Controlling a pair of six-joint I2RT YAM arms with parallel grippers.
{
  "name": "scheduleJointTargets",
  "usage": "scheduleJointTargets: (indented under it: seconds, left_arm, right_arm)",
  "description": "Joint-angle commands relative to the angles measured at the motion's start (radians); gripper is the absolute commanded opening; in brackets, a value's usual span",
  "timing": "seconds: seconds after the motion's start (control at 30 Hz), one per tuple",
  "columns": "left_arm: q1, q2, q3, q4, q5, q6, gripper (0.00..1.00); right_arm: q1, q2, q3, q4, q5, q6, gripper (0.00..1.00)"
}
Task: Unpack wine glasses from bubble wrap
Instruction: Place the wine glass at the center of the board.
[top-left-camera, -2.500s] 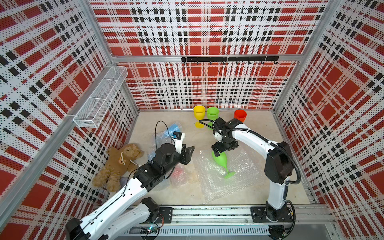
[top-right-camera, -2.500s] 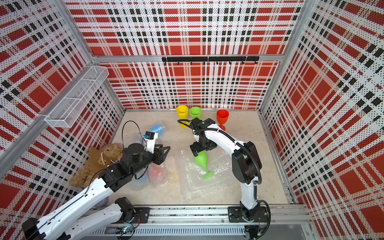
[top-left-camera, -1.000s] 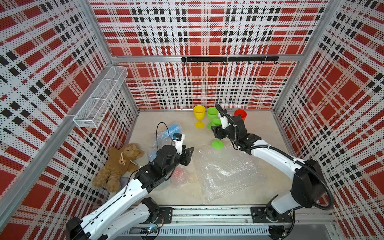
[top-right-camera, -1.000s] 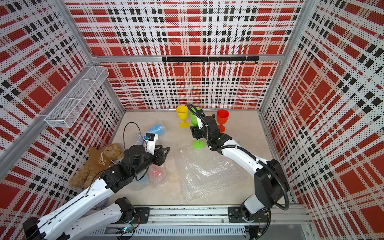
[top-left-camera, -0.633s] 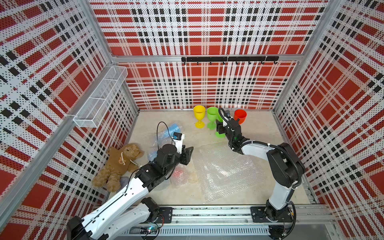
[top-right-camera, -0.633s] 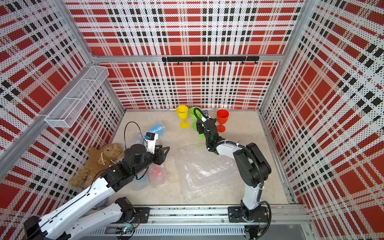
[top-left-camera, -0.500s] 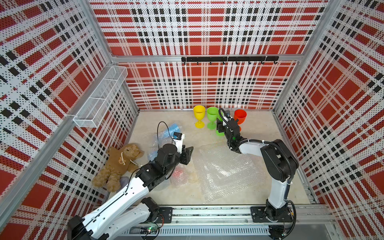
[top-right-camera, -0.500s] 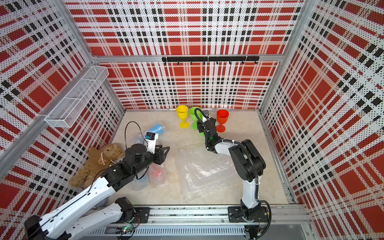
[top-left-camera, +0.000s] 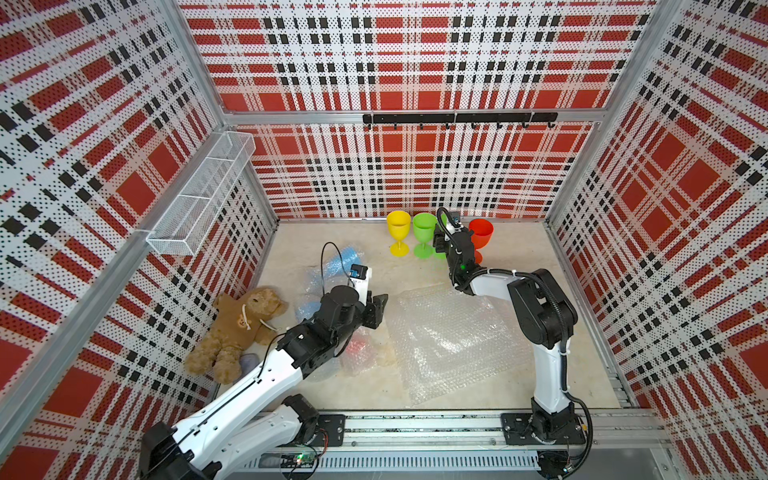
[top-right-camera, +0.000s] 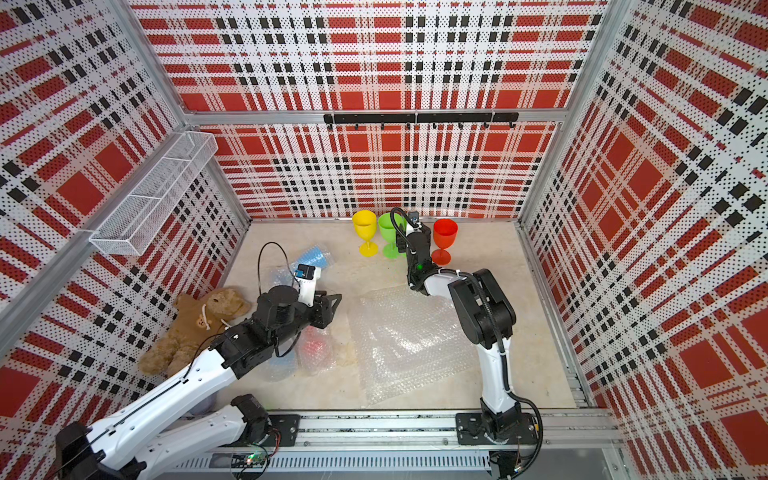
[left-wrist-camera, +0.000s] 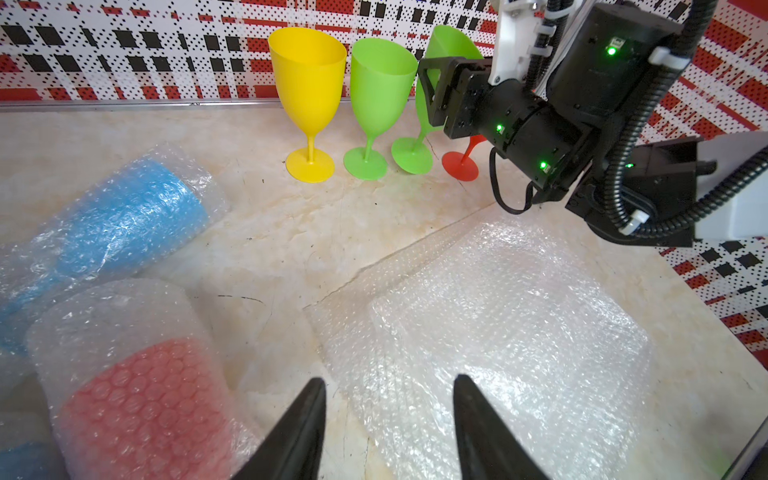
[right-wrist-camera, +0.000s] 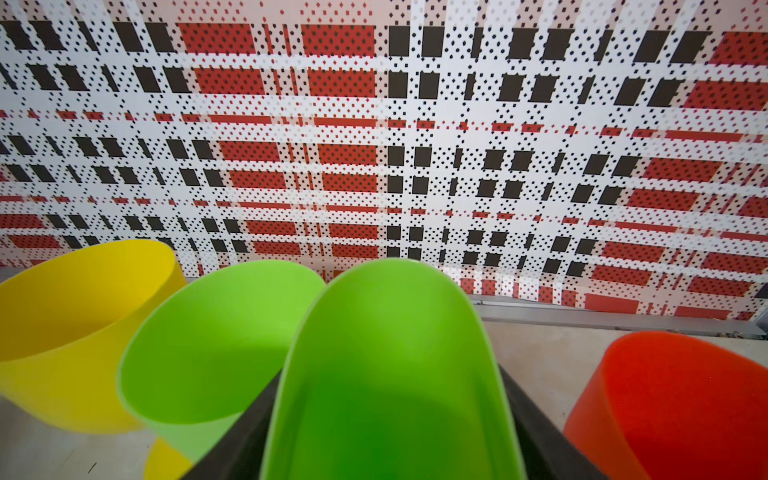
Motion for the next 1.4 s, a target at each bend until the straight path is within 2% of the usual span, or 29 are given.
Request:
scheduleJointTargets:
  seconds: [0.0, 0.53, 0.6, 0.83, 0.93, 1.37]
  left_arm:
    - [0.014, 0.003, -0.01, 0.022, 0.007, 0.014, 0.52]
    - [0.02, 0.021, -0.01, 0.024, 0.013, 0.015, 0.52]
    - [0.02, 0.025, -0.009, 0.024, 0.013, 0.014, 0.52]
    - [0.024, 0.031, -0.007, 0.024, 0.014, 0.014, 0.53]
    - [0.026, 0.034, -0.007, 0.024, 0.018, 0.014, 0.53]
    - [0.03, 0.026, -0.007, 0.024, 0.016, 0.015, 0.53]
  right_arm:
    - [-0.014, 0.025, 0.024, -0.004, 0.029, -0.002, 0.61]
    - [-0.037, 0.077, 0.061, -0.055, 0.015, 0.037, 0.67]
    - [-0.042, 0.081, 0.067, -0.066, 0.019, 0.044, 0.71]
    - [-0.044, 0.06, 0.06, -0.08, 0.018, 0.041, 0.94]
    - [-0.046, 0.048, 0.058, -0.084, 0.018, 0.037, 0.99]
    - [-0.049, -0.129, 0.018, -0.052, -0.051, 0.027, 0.99]
